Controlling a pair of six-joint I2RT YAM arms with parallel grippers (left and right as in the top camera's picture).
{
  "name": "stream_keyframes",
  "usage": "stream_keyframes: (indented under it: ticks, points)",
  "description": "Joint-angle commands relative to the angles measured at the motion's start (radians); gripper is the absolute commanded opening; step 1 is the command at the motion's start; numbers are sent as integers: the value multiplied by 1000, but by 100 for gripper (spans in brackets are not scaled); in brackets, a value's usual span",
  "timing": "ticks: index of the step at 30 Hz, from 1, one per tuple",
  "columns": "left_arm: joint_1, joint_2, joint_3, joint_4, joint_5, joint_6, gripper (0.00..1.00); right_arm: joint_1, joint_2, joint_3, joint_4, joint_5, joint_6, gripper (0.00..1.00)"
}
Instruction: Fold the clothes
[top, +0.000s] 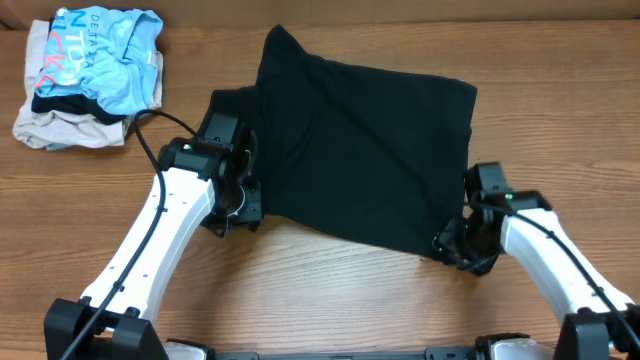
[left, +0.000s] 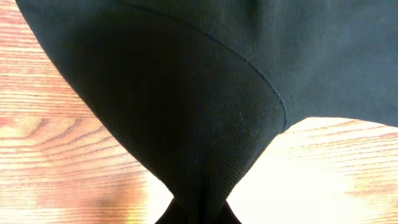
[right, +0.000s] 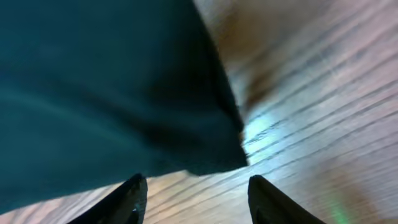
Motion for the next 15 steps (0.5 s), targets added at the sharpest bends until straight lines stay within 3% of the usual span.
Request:
stream_keyframes:
  ticks: [1,10,14,15]
  points:
    - [-6,-13,16,18,11,18,4,2,-11,-75,61,16,105,52]
    - [-6,-13,16,56,11,14,4,2,-11,-124,172,87,157,33]
    - [-6,-13,16,62,8,15,4,2,-11,-121,170,101,156,4]
    - [-6,-13,16,59,7,16,4,2,-12,-117,156,94,156,4]
